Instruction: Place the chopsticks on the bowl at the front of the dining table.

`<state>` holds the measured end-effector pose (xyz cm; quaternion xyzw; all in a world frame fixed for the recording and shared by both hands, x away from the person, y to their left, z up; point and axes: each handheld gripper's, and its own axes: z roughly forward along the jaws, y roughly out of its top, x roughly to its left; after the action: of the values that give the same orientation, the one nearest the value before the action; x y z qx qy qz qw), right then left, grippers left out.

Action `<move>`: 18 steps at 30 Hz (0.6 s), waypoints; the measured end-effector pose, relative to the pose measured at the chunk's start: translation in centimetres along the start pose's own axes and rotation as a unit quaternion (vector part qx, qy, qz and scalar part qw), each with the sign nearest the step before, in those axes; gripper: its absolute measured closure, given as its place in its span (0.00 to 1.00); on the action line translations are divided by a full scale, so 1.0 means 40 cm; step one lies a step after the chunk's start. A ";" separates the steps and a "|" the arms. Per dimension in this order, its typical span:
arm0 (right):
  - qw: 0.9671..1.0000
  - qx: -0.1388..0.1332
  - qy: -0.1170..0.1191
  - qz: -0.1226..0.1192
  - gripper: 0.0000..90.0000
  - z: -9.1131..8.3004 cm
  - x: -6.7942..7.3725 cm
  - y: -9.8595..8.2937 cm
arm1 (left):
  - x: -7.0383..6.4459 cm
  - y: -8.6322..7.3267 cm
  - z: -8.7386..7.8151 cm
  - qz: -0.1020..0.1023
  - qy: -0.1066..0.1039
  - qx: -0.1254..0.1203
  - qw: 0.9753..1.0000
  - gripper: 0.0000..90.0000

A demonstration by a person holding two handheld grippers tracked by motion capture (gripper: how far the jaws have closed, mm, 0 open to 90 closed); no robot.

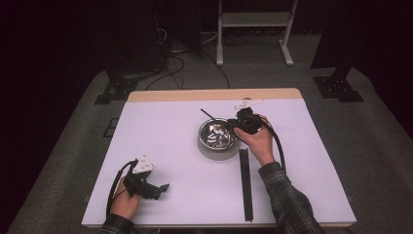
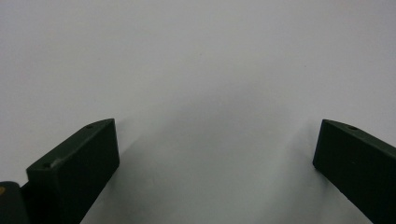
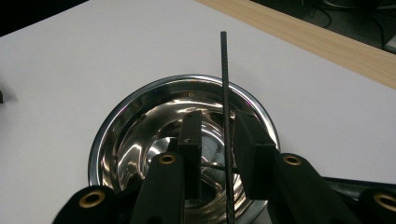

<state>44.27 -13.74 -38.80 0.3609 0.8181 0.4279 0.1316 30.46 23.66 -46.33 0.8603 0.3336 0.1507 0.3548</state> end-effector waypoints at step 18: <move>1.000 -0.010 -0.017 0.004 0.74 -0.076 -0.006 -0.039 | 0.000 0.000 0.000 0.001 0.000 0.000 1.000 0.00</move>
<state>42.10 -16.35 -38.25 0.3700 0.8101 0.4304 0.1469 30.47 23.67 -46.33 0.8604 0.3333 0.1513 0.3545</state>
